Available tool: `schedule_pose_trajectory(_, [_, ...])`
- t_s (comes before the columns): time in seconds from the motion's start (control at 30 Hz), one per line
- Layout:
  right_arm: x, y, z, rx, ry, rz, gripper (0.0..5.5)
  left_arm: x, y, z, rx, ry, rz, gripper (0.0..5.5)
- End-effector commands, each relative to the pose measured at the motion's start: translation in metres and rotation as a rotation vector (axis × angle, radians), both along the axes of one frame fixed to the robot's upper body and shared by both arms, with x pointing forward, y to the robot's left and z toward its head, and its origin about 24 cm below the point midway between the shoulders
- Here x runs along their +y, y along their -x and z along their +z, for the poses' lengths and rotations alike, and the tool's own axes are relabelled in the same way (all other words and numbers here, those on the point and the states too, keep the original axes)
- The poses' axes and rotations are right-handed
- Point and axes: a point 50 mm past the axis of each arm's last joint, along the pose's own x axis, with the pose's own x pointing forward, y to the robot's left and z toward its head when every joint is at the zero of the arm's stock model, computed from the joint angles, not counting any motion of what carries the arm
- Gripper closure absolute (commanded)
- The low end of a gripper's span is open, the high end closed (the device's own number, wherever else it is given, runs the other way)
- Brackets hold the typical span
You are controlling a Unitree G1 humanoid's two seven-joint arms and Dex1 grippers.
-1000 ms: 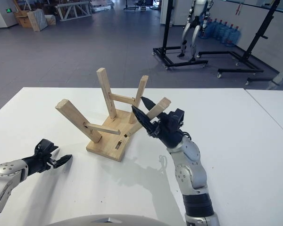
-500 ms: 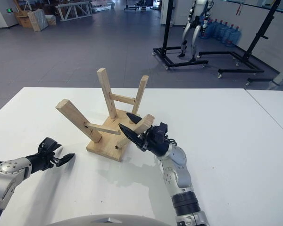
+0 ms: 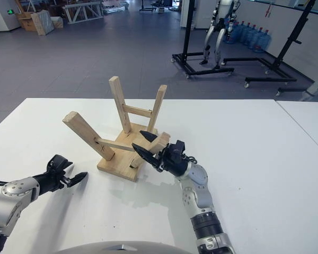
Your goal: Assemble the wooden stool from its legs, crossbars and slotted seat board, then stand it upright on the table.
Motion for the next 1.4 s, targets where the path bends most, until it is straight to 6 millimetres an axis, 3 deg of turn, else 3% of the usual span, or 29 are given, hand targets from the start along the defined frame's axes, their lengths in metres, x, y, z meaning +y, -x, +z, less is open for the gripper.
schedule_pose_trajectory(0.03, [0.001,-0.001,0.005,-0.039,0.044,0.018,3.46,-0.004,0.018,-0.026,0.142,-0.016,0.008,1.38])
schedule_pose_trajectory(0.4, [0.021,-0.012,0.034,0.049,0.138,0.038,3.46,-0.008,0.021,-0.027,0.142,-0.011,0.008,1.38])
schedule_pose_trajectory(0.87, [0.029,-0.008,0.025,0.023,0.259,0.002,3.46,-0.012,0.019,-0.026,0.135,-0.011,0.004,1.38])
schedule_pose_trajectory(1.4, [0.045,-0.019,0.046,0.110,0.246,0.015,3.46,-0.027,0.018,-0.020,0.118,0.001,-0.022,1.38])
